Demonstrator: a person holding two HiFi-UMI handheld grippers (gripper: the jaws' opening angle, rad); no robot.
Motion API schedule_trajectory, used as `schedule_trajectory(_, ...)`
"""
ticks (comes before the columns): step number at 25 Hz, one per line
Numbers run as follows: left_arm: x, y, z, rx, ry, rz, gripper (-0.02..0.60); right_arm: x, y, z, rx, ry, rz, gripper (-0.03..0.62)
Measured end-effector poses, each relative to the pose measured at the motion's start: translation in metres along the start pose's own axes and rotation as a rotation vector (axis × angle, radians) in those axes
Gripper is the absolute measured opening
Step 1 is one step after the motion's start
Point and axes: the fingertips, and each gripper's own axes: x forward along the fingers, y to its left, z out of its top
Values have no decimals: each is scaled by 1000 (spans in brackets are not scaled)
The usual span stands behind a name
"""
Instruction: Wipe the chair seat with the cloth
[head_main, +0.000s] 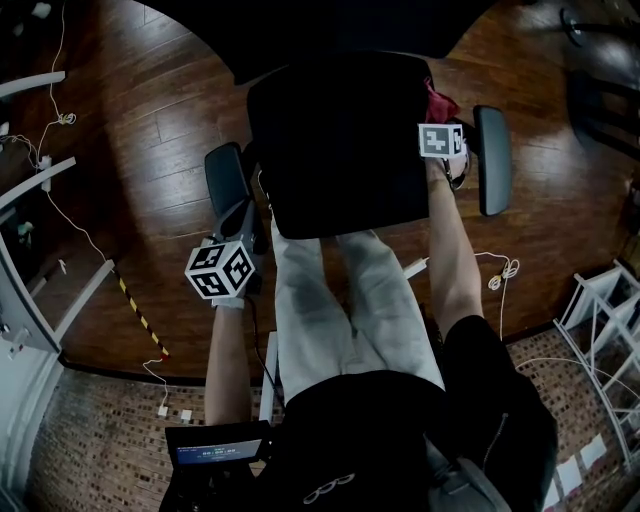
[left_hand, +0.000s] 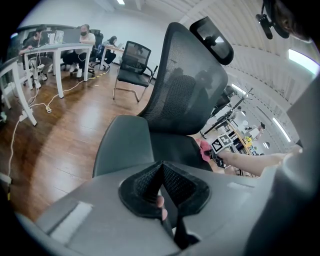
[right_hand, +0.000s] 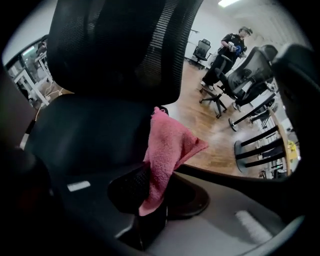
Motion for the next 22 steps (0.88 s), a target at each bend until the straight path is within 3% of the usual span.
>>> schedule_trajectory(6, 0, 0, 2, 7, -12, 5, -6, 8, 61, -15, -43, 46, 135, 69)
schedule_trajectory(11, 0, -2, 2, 9, -17, 6, -6, 5, 145, -9, -107, 27, 258, 69)
schedule_trajectory(17, -1, -3, 3, 16, -29, 9, -6, -22, 256, 13, -227, -60, 437, 69)
schedule_trajectory(22, -2, -3, 2, 17, -38, 10, -6, -49, 330, 14, -234, -97, 617, 69)
